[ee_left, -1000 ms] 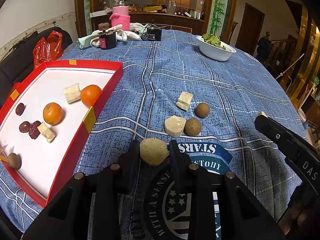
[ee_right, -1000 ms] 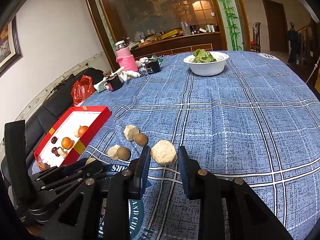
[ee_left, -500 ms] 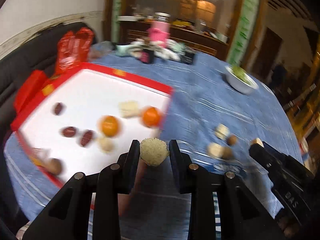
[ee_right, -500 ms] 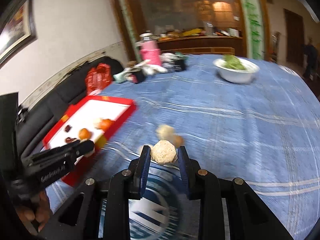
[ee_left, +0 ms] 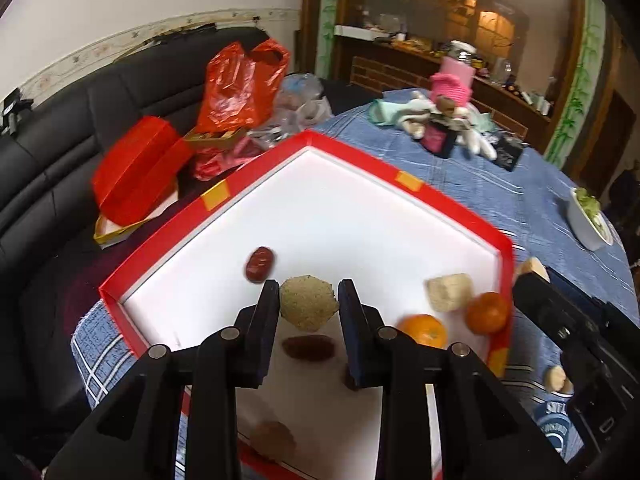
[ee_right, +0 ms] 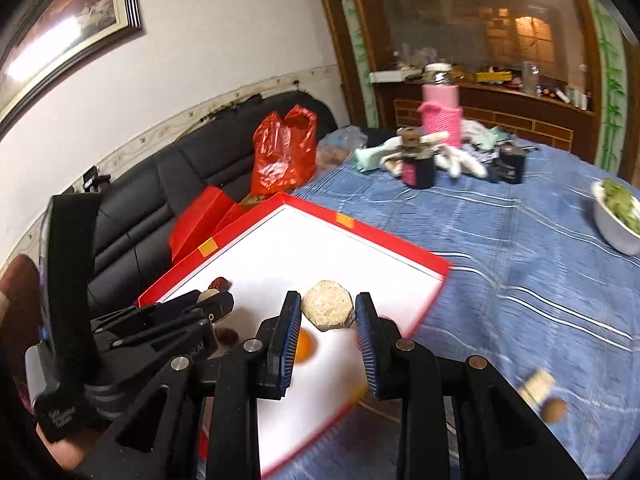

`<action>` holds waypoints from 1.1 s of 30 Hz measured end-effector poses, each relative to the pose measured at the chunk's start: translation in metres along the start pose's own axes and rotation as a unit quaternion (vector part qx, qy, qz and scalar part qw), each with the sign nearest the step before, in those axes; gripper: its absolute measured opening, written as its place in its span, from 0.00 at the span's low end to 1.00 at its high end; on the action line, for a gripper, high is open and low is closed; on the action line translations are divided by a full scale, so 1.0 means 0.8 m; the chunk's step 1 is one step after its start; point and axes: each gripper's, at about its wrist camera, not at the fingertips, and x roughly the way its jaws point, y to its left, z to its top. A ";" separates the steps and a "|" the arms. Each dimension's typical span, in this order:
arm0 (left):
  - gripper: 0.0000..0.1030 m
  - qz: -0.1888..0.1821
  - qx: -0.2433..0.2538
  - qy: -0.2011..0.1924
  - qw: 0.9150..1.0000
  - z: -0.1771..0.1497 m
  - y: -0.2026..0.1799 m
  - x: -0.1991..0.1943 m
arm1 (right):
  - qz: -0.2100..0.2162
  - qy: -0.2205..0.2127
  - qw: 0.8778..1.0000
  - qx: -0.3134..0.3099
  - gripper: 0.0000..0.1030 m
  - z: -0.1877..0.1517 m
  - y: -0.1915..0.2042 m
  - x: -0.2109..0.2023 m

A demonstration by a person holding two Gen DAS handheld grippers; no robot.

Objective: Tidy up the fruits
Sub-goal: 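Carry the cookie and the pastry ball over the white tray with both tools, then open the left tool to drop the cookie while the right tool drops the ball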

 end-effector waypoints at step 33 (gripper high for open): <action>0.58 -0.024 -0.024 -0.025 0.999 -0.025 -0.008 -0.048 | -0.027 -0.034 0.999 0.021 0.52 -0.018 -0.049 -0.045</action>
